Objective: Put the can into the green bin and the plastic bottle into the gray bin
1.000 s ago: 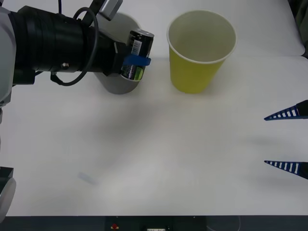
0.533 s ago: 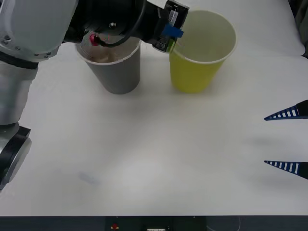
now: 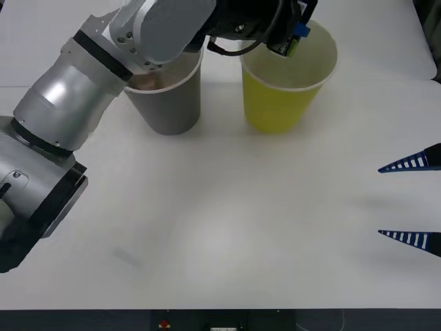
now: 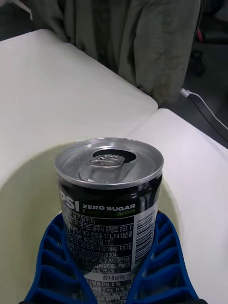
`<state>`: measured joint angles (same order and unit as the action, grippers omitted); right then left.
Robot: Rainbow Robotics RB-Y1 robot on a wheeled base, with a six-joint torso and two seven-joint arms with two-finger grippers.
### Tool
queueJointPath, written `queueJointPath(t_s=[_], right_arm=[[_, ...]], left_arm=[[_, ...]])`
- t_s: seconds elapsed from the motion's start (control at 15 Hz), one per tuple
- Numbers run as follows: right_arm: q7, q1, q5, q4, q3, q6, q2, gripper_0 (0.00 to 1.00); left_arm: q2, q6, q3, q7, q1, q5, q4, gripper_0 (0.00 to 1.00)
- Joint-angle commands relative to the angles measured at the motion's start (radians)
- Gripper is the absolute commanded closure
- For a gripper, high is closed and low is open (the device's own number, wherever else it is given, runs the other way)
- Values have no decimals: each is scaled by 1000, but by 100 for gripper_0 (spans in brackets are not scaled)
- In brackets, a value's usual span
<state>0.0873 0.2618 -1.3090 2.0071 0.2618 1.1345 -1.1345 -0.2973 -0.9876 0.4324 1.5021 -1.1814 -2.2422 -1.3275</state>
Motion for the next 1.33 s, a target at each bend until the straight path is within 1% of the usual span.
queueJointPath(t_s=[0.07,0.2,0.27,0.33,0.4,0.47,0.73,0.8,0.93,1.07,1.13,1.2,1.27,1.33], right_arm=[[0,0,0,0,0,0,0,0],[0,0,0,0,0,0,0,0],[0,0,0,0,0,0,0,0],[0,0,0,0,0,0,0,0],[0,0,0,0,0,0,0,0],[0,0,0,0,0,0,0,0],[0,0,0,0,0,0,0,0],[0,0,0,0,0,0,0,0],[0,0,0,0,0,0,0,0],[0,0,0,0,0,0,0,0],[0,0,0,0,0,0,0,0],[0,0,0,0,0,0,0,0],[0,0,0,0,0,0,0,0],[0,0,0,0,0,0,0,0]], left_arm=[[26,47,16,0,-10,-16,51,100],[26,46,19,-8,-10,-23,51,100],[26,46,19,-13,-10,-30,51,88],[26,46,19,-43,-10,-36,51,33],[26,46,19,-49,-10,-40,51,4],[26,43,19,-51,-10,-43,51,0],[26,40,19,-68,-9,-51,51,0],[27,20,19,-68,-12,-53,50,0],[26,-51,-23,-108,-14,-57,37,0],[14,-189,-100,-186,-10,-51,-7,0],[-6,-246,-129,-238,-10,-31,-25,0],[-28,-292,-162,-281,-1,12,-38,0],[-56,-329,-204,-322,32,52,-78,0],[-85,-356,-236,-339,80,85,-148,0]])
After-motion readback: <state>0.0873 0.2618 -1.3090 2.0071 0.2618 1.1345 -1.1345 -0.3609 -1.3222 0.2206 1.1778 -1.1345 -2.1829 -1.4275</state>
